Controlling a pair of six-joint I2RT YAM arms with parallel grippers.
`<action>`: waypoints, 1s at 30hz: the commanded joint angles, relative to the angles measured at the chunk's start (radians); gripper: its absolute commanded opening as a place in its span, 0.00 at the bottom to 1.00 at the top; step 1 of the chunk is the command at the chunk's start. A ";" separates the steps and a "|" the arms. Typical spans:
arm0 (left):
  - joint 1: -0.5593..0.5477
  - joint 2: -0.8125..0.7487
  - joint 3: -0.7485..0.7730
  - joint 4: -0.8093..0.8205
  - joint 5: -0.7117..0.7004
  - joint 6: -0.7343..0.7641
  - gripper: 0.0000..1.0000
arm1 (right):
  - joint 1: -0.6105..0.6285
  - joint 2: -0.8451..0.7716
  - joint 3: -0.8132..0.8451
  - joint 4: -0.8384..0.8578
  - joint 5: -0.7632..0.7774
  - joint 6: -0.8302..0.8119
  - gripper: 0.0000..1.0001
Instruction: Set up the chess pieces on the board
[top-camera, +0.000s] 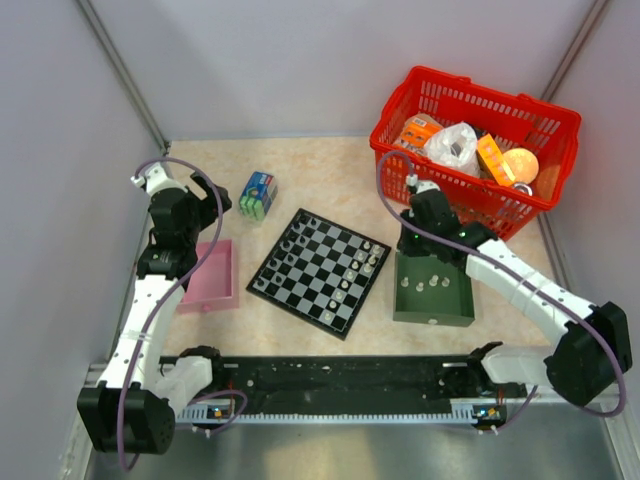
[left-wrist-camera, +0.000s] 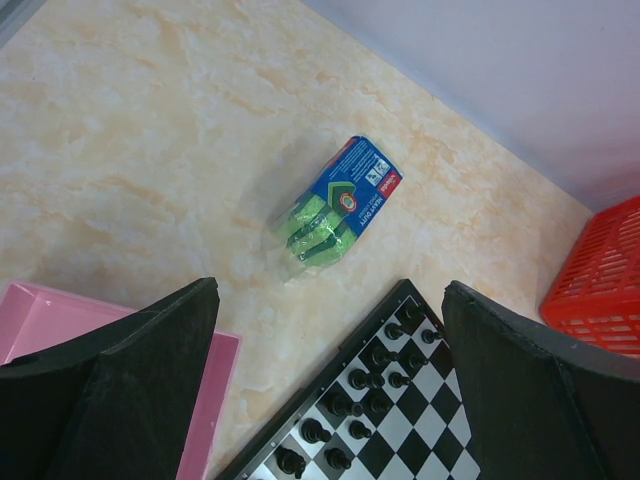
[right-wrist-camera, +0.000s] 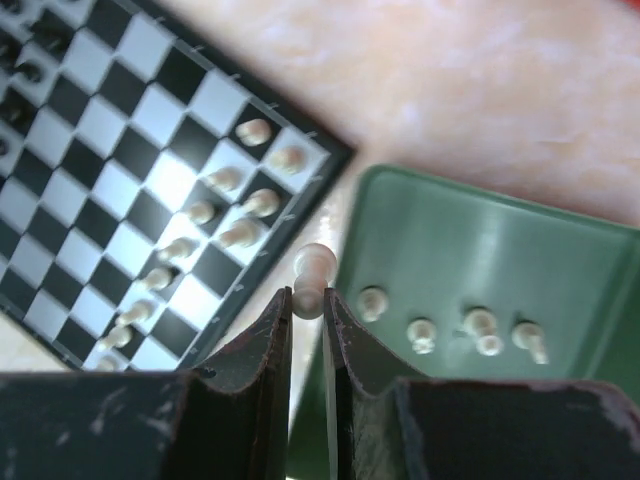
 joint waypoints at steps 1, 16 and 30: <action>0.007 -0.009 -0.003 0.060 0.012 -0.013 0.99 | 0.130 0.030 0.062 0.019 0.014 0.069 0.10; 0.007 -0.025 -0.009 0.050 -0.014 -0.002 0.99 | 0.318 0.229 0.051 0.103 0.019 0.126 0.10; 0.008 -0.025 -0.006 0.048 -0.021 0.001 0.99 | 0.333 0.329 0.062 0.120 0.056 0.117 0.10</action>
